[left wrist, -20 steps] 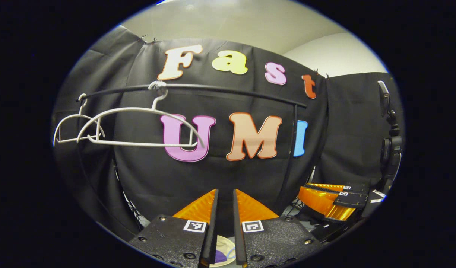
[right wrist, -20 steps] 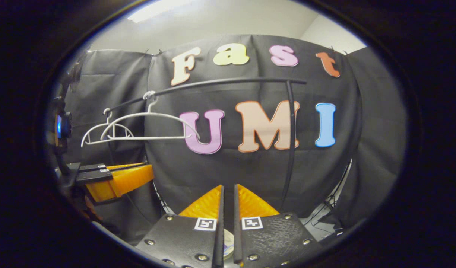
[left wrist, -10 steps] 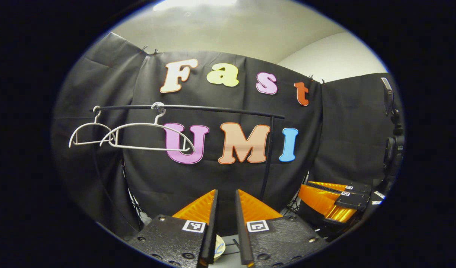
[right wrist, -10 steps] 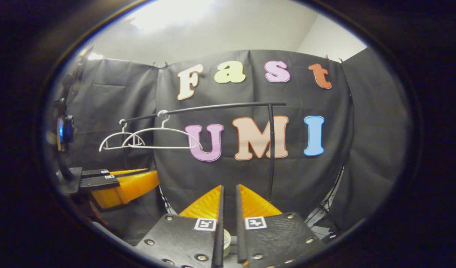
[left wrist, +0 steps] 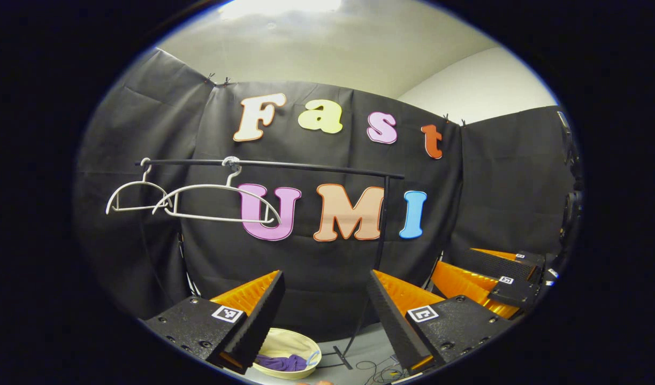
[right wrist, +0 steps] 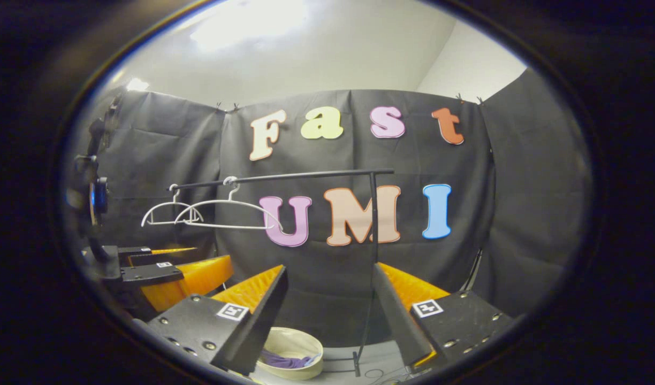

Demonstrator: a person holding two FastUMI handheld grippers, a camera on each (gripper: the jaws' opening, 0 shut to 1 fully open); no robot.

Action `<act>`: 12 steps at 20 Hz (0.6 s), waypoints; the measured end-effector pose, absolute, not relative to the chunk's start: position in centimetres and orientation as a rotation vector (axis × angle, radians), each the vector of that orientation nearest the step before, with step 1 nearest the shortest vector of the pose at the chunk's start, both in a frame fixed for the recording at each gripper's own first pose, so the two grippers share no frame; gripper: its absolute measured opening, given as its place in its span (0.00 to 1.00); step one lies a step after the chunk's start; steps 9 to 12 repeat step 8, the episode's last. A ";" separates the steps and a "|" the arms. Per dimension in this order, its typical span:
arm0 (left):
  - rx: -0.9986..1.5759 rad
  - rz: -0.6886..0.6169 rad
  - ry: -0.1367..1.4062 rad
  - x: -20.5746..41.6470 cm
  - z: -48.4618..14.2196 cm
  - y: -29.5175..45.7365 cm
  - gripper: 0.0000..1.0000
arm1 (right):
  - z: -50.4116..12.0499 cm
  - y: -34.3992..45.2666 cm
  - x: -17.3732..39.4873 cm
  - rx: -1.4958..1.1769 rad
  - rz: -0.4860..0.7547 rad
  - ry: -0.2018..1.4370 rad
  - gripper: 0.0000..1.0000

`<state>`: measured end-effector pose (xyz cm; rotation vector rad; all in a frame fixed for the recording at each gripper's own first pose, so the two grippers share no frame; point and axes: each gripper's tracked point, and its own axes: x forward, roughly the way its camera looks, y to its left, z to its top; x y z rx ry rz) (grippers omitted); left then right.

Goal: Grasp the clothes on the hanger with both hands and then place them into the laundry hamper below.

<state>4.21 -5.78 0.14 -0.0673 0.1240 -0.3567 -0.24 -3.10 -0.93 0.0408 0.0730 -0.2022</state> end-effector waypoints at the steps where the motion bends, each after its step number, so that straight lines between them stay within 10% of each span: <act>1: -0.068 -0.354 0.123 4.3 0.2 -5.7 0.92 | -0.9 -3.3 -0.2 0.043 -0.209 0.071 0.97; 12: -0.051 -0.342 0.109 4.4 -0.6 -6.0 0.92 | -0.7 -6.5 -1.2 0.039 -0.257 0.057 0.94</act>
